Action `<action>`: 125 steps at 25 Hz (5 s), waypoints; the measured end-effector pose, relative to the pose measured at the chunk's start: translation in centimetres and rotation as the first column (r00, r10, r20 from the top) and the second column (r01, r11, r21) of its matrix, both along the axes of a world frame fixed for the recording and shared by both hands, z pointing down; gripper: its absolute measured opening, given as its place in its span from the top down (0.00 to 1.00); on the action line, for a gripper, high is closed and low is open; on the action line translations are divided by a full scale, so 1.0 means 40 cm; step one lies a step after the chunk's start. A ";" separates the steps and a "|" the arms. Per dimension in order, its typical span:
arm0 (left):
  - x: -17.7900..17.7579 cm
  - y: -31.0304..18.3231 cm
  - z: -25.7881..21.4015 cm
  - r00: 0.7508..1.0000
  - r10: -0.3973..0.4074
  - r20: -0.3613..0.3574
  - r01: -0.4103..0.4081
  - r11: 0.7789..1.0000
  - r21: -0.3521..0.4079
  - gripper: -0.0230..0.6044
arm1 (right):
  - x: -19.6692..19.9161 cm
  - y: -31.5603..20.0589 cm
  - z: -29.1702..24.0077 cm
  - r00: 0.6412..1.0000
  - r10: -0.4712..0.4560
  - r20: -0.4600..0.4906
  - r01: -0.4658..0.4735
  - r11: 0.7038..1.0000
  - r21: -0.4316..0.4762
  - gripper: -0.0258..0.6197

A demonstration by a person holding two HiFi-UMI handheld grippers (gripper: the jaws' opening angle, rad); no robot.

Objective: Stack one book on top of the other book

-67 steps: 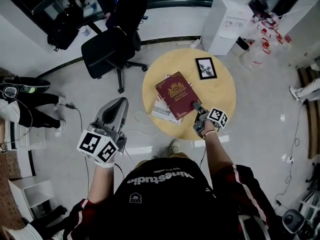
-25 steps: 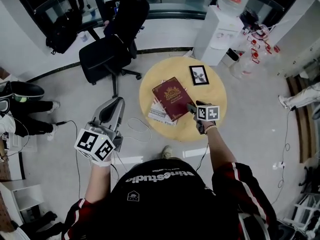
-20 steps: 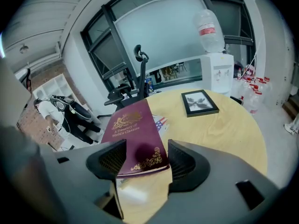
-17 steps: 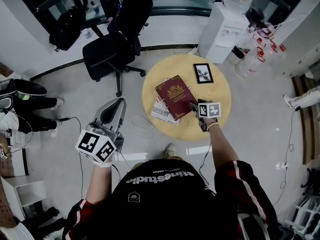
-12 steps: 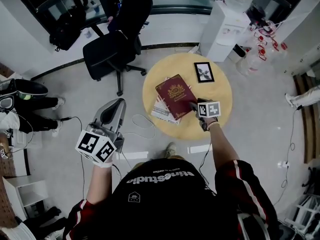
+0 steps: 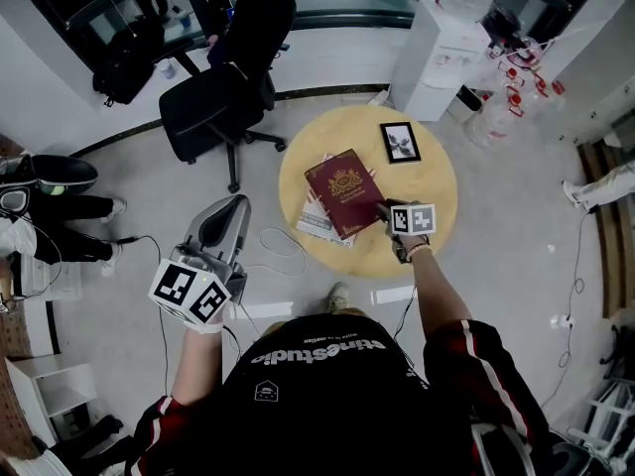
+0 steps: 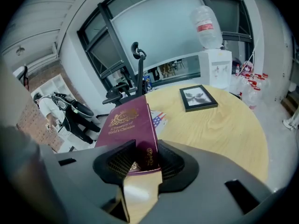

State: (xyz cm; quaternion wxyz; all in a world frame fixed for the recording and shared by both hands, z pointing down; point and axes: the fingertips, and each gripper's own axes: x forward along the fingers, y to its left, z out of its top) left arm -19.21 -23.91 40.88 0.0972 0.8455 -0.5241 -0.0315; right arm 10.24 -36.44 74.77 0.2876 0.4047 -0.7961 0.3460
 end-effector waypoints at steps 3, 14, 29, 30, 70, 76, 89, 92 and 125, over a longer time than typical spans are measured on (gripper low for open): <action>-0.002 0.002 0.001 1.000 0.009 -0.003 -0.009 1.000 0.001 0.94 | 0.008 0.010 0.001 0.999 0.039 0.015 -0.039 0.999 -0.001 0.71; 0.010 0.028 0.001 0.999 0.051 -0.003 -0.051 0.999 0.008 0.94 | 0.048 0.067 -0.001 0.987 0.149 0.055 -0.148 0.989 -0.020 0.80; 0.028 0.060 -0.012 0.991 0.132 0.015 -0.132 0.991 0.016 0.94 | 0.041 0.183 -0.002 0.947 0.259 0.188 -0.244 0.965 -0.097 0.84; 0.028 0.061 -0.014 0.991 0.135 0.014 -0.135 0.991 0.016 0.94 | 0.030 0.194 -0.002 0.947 0.248 0.205 -0.230 0.967 -0.106 0.84; -0.006 0.130 -0.005 0.993 0.117 -0.005 -0.117 0.993 0.009 0.94 | -0.135 0.338 0.047 0.993 -0.119 0.003 0.119 0.993 0.021 0.54; 0.001 0.119 0.003 0.992 0.123 0.006 -0.123 0.992 0.007 0.94 | -0.142 0.308 0.047 0.995 -0.095 0.024 0.095 0.995 0.009 0.56; -0.002 0.093 0.002 0.996 0.084 0.005 -0.084 0.996 0.001 0.94 | -0.200 0.265 0.045 0.994 -0.071 0.083 0.073 0.997 -0.018 0.57; 0.015 0.078 -0.001 0.996 0.095 0.006 -0.095 0.996 0.001 0.94 | -0.205 0.259 0.040 0.993 -0.073 0.094 0.075 0.997 -0.022 0.57; 0.240 -0.003 -0.010 0.976 0.219 -0.008 -0.219 0.975 0.042 0.94 | 0.127 0.225 -0.257 0.976 0.185 0.113 -0.205 0.958 0.199 0.57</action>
